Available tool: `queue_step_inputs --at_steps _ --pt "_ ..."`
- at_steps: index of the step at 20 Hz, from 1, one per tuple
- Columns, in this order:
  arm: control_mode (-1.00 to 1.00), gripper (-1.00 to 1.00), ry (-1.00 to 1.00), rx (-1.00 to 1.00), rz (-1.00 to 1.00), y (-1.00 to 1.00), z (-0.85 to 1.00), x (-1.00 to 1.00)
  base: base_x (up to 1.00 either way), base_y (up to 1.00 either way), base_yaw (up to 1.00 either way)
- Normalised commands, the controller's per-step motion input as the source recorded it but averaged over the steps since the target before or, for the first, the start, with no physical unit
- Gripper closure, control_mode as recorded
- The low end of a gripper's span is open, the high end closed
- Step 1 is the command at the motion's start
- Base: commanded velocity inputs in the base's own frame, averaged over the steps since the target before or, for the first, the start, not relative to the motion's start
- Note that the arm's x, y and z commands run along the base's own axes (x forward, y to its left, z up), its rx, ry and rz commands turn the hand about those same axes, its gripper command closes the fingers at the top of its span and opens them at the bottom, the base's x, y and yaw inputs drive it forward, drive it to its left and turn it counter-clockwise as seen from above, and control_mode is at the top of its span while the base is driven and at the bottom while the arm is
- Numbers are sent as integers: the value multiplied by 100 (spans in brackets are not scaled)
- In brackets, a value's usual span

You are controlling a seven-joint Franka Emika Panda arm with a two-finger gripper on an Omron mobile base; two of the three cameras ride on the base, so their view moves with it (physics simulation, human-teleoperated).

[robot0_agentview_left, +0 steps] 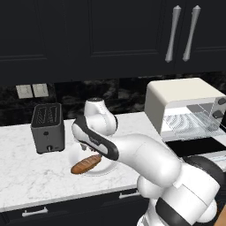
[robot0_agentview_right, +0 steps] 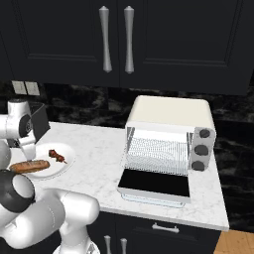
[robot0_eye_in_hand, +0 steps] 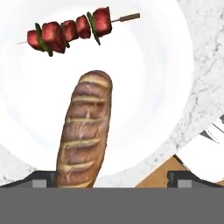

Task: Pick up the kebab skewer and baguette bread, and place them inside the toaster oven. Close the toaster oven door and start by setting the timer.

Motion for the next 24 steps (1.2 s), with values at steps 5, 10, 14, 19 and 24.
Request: queue_step_inputs --at_steps 5,10,14,19,24 --pt "-100 -100 0 0 0 1 -38 3 0 0 0" --pt "-100 -100 0 0 0 0 -57 29 0 0 0" --pt "-100 -100 -2 0 -3 6 -30 12 0 0 0" --pt "-100 -100 0 0 -8 12 -7 0 0 0 0" --pt "-100 -100 0 0 -9 9 -10 0 0 0 0"
